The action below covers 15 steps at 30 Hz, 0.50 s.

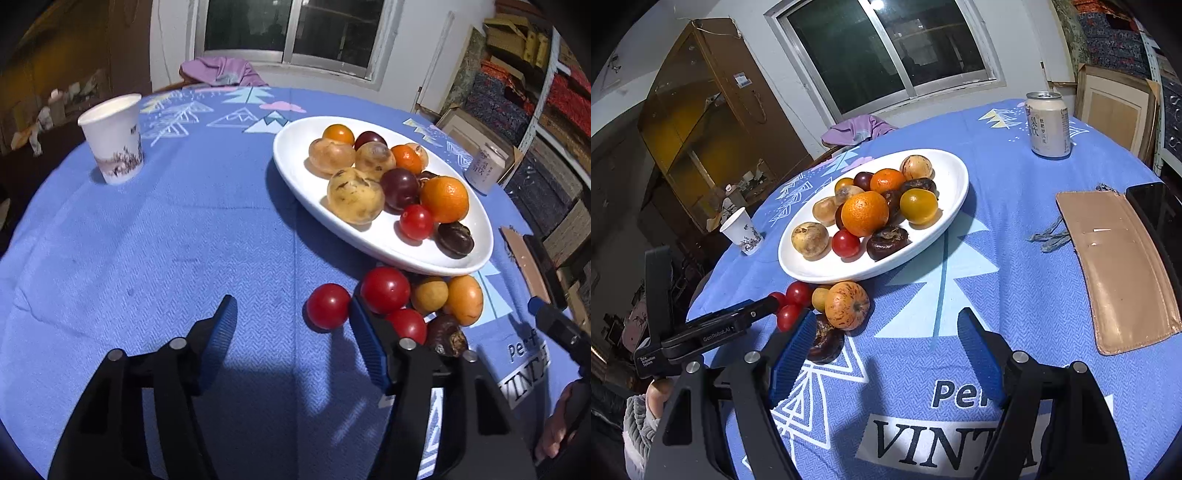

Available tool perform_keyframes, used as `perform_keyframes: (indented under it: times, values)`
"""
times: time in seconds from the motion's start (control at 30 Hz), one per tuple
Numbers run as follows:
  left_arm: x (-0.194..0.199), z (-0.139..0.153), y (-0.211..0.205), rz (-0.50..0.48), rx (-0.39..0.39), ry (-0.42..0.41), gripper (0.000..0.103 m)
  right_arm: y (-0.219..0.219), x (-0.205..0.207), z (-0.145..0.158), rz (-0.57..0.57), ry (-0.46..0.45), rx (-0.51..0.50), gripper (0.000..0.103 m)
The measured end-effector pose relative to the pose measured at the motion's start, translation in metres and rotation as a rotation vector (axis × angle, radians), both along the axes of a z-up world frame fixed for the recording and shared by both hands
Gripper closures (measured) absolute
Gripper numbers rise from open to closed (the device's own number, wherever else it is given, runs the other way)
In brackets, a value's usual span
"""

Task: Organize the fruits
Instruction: 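Grasp a red tomato with the left gripper while the right reaches for the speckled fruit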

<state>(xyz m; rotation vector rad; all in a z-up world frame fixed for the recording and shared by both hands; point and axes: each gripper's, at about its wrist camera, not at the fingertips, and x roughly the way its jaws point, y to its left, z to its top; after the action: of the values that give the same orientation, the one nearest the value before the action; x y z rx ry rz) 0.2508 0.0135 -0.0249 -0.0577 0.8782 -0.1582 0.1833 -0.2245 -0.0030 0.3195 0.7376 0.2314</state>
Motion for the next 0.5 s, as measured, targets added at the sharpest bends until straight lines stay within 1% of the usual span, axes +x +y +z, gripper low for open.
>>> perform_keyframes:
  times: [0.1, 0.17, 0.2, 0.23, 0.3, 0.43, 0.5]
  values:
    - [-0.003, -0.002, -0.014, -0.054, 0.057, -0.026, 0.048, 0.001, 0.001, -0.001, 0.002, 0.006, -0.002, 0.023]
    - [-0.004, -0.003, -0.021, -0.088, 0.077, -0.027, 0.053, 0.001, 0.001, -0.001, 0.003, 0.008, -0.005, 0.023]
    - [-0.004, -0.004, -0.024, -0.110, 0.075, -0.024, 0.061, 0.001, 0.001, -0.001, 0.003, 0.008, -0.006, 0.023]
    - [-0.004, -0.004, -0.025, -0.122, 0.072, -0.022, 0.064, 0.001, 0.001, -0.001, 0.004, 0.008, -0.007, 0.023]
    - [-0.002, -0.004, -0.025, -0.126, 0.064, -0.020, 0.064, 0.001, 0.001, -0.001, 0.004, 0.008, -0.008, 0.023]
    - [0.005, -0.007, -0.018, -0.120, 0.017, 0.004, 0.064, 0.003, 0.001, -0.001, 0.008, 0.006, -0.011, 0.023]
    - [0.007, -0.007, -0.017, -0.121, 0.006, 0.008, 0.065, 0.004, 0.000, -0.001, 0.012, 0.005, -0.016, 0.023]
